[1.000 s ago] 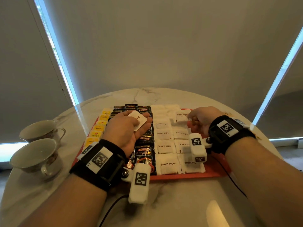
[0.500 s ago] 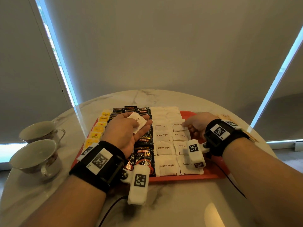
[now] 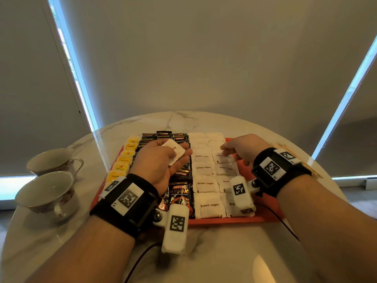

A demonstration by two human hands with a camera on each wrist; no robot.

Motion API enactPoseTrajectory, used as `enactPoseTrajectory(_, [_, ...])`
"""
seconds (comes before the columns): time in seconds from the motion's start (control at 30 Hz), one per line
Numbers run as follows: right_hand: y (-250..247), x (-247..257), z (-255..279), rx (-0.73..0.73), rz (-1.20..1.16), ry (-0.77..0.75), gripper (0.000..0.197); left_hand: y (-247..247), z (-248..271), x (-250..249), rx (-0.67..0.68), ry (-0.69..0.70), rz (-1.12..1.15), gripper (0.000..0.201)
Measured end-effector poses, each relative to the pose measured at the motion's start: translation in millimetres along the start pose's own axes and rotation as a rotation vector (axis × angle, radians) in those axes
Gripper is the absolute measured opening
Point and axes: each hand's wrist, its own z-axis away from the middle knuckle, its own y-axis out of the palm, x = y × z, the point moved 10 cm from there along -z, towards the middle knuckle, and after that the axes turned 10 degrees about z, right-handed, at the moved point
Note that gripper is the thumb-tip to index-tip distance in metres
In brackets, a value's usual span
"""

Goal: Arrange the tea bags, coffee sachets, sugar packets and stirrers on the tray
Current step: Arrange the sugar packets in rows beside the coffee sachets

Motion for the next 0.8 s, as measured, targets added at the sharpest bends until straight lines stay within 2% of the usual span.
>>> enactPoseTrajectory(0.13, [-12.9, -14.6, 4.6, -0.108, -0.339, 0.030, 0.025, -0.3, -0.5, -2.3, -0.003, 0.009, -0.002, 0.038])
enactPoseTrajectory(0.23, [5.1, -16.8, 8.9, 0.026, -0.530, 0.047, 0.045, 0.0, 0.3, -0.5, 0.003, -0.004, -0.005, 0.036])
enactPoseTrajectory(0.33, [15.8, -14.2, 12.1, 0.110, -0.569, 0.056, 0.051, 1.9, 1.7, 1.0, 0.020, -0.013, -0.036, 0.034])
enactPoseTrajectory(0.47, [3.6, -31.2, 17.4, -0.020, -0.597, 0.112, 0.061, 4.0, 2.8, 0.6, 0.029, -0.018, -0.036, 0.032])
enactPoseTrajectory(0.53, [0.4, -41.5, 23.3, -0.040, -0.619, 0.124, 0.064, 5.4, 4.5, 1.1, 0.029, -0.026, -0.027, 0.030])
enactPoseTrajectory(0.8, [6.5, -37.5, 58.1, 0.145, -0.659, 0.109, 0.062, 12.2, 15.6, 6.9, 0.018, -0.024, -0.082, 0.027])
